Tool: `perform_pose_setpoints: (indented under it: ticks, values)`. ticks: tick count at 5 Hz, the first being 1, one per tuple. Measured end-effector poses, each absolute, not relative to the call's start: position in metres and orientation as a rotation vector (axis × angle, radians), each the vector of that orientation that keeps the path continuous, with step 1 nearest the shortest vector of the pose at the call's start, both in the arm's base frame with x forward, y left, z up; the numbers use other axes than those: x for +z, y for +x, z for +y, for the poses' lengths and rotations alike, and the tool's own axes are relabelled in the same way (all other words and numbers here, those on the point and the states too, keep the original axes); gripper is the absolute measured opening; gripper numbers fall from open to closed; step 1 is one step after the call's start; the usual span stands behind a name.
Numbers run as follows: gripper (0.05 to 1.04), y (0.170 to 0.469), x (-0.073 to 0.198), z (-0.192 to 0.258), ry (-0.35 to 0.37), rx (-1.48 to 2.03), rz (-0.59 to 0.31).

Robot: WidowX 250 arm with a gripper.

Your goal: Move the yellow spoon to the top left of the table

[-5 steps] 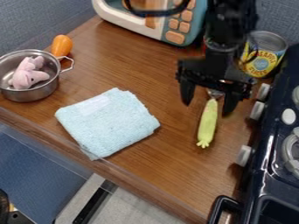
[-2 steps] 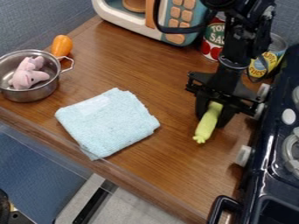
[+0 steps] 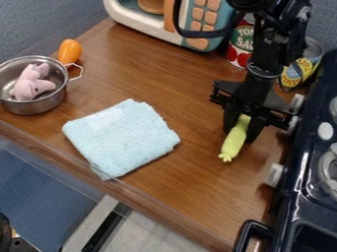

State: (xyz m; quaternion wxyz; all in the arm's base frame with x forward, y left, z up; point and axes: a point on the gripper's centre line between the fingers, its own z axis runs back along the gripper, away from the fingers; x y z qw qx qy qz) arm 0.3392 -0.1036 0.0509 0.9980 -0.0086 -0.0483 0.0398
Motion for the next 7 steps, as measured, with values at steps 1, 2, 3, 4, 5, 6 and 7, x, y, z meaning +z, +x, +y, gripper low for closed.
perform_pose_setpoints:
  ticks: [1,2,3,4,5,6,7]
  values:
    - [0.379,0.339,0.077,-0.086,-0.029,0.188,-0.157]
    - [0.379,0.341,0.116,-0.051,-0.079,0.435,-0.285]
    - [0.379,0.344,0.124,-0.032,-0.113,0.675,-0.348]
    - [0.379,0.357,0.128,0.0,-0.081,0.933,-0.465]
    - [0.379,0.37,0.11,0.027,-0.007,1.16,-0.442]
    - [0.379,0.378,0.104,0.059,-0.034,1.386,-0.392]
    - [0.379,0.388,0.091,0.091,-0.026,1.518,-0.336]
